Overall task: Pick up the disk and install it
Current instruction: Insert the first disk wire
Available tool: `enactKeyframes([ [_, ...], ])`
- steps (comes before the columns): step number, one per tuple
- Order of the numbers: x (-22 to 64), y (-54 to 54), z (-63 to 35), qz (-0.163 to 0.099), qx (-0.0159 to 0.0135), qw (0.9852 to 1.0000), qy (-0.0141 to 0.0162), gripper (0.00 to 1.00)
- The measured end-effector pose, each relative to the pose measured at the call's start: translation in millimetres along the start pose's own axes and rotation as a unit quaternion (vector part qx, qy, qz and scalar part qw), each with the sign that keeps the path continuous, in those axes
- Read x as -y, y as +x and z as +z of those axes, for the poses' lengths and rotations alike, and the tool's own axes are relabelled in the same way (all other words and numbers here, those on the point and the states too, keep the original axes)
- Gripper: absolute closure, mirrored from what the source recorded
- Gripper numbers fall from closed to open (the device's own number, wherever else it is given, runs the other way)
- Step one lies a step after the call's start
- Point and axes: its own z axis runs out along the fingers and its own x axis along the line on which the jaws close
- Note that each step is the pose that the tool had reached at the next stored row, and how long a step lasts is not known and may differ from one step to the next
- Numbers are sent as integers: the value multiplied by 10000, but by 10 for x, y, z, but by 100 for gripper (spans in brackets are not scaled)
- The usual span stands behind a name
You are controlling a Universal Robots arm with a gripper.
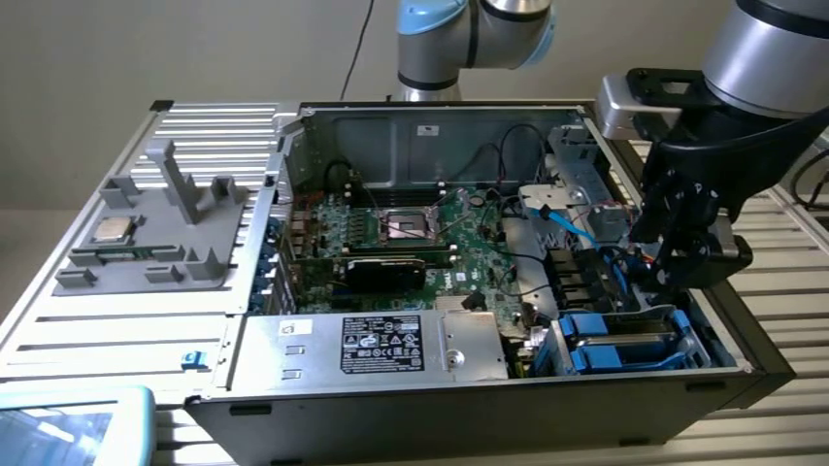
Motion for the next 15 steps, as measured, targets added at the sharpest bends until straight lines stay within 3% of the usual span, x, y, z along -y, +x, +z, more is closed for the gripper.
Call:
enactKeyframes([
  [5,-12,4,59,272,-11,9996,25,40],
  [12,-94,18,88,446,-15,9990,39,40],
  [15,-103,14,87,512,-7,9986,89,40],
])
